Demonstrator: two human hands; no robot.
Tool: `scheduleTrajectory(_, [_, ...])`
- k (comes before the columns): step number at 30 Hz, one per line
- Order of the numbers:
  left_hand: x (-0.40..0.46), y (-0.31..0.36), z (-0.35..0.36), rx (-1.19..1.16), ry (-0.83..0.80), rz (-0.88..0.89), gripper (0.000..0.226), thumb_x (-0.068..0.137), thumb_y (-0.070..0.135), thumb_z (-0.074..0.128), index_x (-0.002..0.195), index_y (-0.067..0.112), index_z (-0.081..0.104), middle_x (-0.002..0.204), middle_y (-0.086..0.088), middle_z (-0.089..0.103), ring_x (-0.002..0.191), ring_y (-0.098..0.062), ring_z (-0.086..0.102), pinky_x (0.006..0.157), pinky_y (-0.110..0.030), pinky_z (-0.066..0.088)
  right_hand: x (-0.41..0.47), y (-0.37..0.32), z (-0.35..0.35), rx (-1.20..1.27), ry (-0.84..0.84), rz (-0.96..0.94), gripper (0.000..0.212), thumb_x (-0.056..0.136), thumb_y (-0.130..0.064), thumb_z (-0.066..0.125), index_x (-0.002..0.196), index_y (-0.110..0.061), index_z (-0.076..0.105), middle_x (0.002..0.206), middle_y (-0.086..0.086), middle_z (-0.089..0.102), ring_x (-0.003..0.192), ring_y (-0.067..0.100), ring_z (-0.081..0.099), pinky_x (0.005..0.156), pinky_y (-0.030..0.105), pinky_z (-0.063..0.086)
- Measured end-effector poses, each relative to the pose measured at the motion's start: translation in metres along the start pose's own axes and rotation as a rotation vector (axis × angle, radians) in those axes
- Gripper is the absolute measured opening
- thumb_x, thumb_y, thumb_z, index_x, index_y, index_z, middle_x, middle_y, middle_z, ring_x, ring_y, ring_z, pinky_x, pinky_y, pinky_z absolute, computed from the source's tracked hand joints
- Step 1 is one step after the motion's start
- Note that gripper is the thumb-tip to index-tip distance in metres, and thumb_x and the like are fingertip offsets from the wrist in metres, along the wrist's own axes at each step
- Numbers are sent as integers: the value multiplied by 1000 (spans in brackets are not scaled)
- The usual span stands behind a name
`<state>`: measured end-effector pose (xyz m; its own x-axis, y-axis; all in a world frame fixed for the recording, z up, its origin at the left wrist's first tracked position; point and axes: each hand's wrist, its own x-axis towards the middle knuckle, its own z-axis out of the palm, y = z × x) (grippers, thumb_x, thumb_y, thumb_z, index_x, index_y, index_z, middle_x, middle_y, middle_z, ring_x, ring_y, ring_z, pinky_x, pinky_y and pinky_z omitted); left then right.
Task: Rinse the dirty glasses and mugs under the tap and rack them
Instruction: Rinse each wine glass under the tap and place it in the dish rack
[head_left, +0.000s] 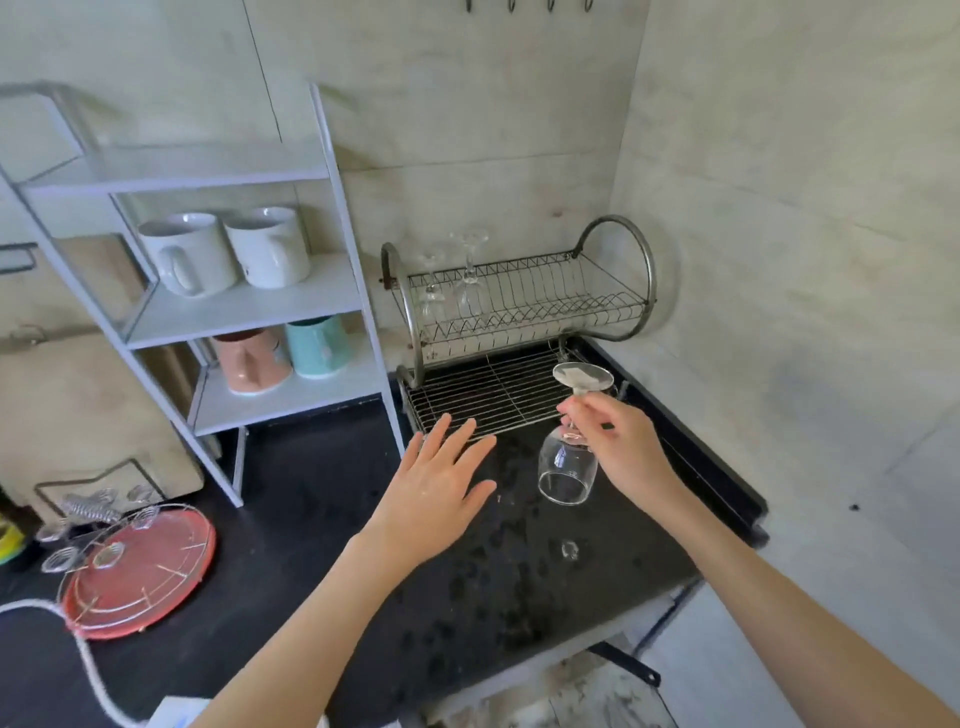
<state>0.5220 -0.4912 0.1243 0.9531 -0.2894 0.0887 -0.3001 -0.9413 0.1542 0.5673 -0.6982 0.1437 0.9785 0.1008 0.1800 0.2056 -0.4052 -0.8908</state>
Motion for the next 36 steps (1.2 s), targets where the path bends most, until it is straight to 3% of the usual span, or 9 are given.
scheduleTrajectory(4, [66,-11,2,51,56,-67,60,93,51,14,148,28,13,158,2,4,145,-21,-10,114,-33,-8,95,4,-16,21,-31,-75,16,95,-22,51,85,-27,63,84,-9,67,85,11,66,78,17,50])
scheduleTrajectory(8, [130,-23,0,113,81,-141,64,89,52,8,148,27,12,157,-2,7,144,-23,-9,108,-34,-14,193,5,-26,14,-62,-136,28,95,-29,48,108,-10,64,101,5,68,93,22,65,87,39,53])
scheduleTrajectory(15, [196,-26,7,62,25,-331,58,99,43,27,148,29,-1,157,-1,-8,141,-21,-20,111,-36,-13,326,18,-5,-147,-155,-238,33,96,-29,48,114,-6,63,103,6,69,86,15,63,81,24,47])
scheduleTrajectory(18, [201,-27,16,79,-33,-369,60,99,45,26,148,30,-5,157,-1,-12,134,-18,-27,113,-39,-12,350,36,14,-212,-251,-217,30,96,-25,49,115,-7,63,103,9,70,72,15,64,69,21,46])
scheduleTrajectory(20, [200,-27,20,87,-63,-383,60,99,45,25,147,31,-7,157,0,-13,136,-19,-26,113,-39,-13,357,48,25,-232,-283,-222,28,96,-23,49,116,-9,63,104,8,69,59,2,51,64,19,43])
scheduleTrajectory(24, [200,-28,24,91,-42,-396,60,99,44,27,146,34,-8,156,3,-14,138,-18,-23,110,-35,-19,365,61,36,-240,-330,-240,28,97,-21,48,118,-12,63,98,4,70,45,7,38,43,8,35])
scheduleTrajectory(28, [200,-26,27,98,-13,-405,61,99,43,31,146,35,-8,156,4,-12,139,-18,-23,104,-31,-26,366,60,38,-241,-345,-242,29,96,-22,50,119,-9,62,104,7,71,54,16,56,56,12,42])
scheduleTrajectory(32, [199,-27,29,107,6,-401,62,98,42,33,145,36,-8,156,5,-11,137,-17,-25,100,-31,-29,363,60,38,-218,-357,-228,30,96,-22,50,119,-5,62,114,8,67,103,24,63,82,20,41])
scheduleTrajectory(36, [198,-29,27,105,-10,-386,62,98,41,33,144,37,-9,156,7,-12,135,-14,-25,101,-29,-29,361,60,38,-208,-357,-209,28,96,-23,50,111,-4,65,109,8,69,99,23,64,83,26,47])
